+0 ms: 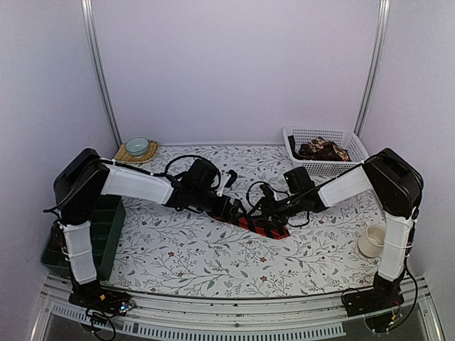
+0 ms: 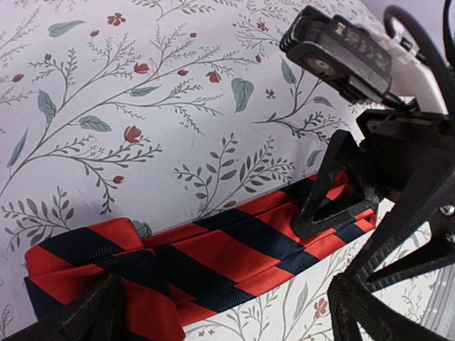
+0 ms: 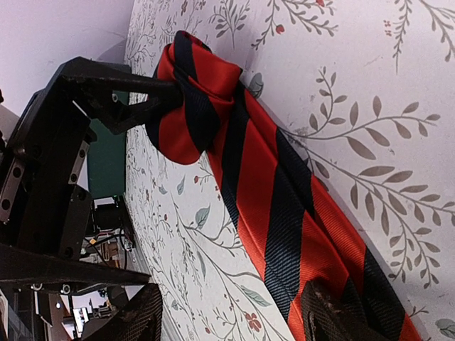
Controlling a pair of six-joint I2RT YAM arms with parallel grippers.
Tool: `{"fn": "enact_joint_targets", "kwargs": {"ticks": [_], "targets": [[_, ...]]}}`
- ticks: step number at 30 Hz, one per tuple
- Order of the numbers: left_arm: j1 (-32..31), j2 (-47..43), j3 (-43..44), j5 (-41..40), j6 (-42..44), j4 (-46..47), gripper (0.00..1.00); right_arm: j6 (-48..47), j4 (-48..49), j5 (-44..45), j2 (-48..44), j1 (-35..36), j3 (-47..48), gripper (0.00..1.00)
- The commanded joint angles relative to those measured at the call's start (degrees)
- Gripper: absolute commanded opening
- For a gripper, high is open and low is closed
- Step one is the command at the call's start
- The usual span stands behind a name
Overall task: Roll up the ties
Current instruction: Roll the tie at the center of the board.
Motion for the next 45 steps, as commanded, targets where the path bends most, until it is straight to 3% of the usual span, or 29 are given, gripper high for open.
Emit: {"fn": "enact_joint_targets", "kwargs": {"ticks": [1,6,11,17,21,25,30,37,45], "targets": [[0.1,-3.4,-2.4,5.2,0.1,-3.1,1.0,-0.9,-2.1,1.4,-2.6,-0.5,-0.4,0.67],[1.6,-8.3,1.0,4.4,5.7,-5.5,1.0,-2.4,-4.5,1.5,-1.3,-0.5,0.8,0.66],[4.2,-11.0,7.0,4.0,16.7,-13.1,1.0,-4.8,-7.7,1.9,-0.2,-0.6,2.4,0.66],[8.4,-12.1,9.7,8.7,39.8,-23.1,1.0,-7.4,-10.3,2.4,0.2,-0.6,3.6,0.66],[12.8,-13.7,5.6,15.6,59.0,-25.9,1.0,-8.6,-11.1,2.2,0.8,-0.6,4.5,0.65],[15.9,-12.1,6.4,18.4,69.1,-28.8,1.0,-9.8,-12.4,2.3,1.3,-0.6,5.4,0.65],[17.6,-3.5,13.2,18.5,76.8,-33.4,1.0,-11.6,-14.3,2.6,2.6,-0.6,6.5,0.65],[18.2,9.3,28.9,25.8,83.5,-44.3,1.0,-12.0,-14.5,3.0,3.0,-0.6,6.8,0.64],[17.9,13.5,33.4,27.6,86.6,-47.3,1.0,-12.1,-14.9,2.9,2.0,-0.6,6.5,0.63]]}}
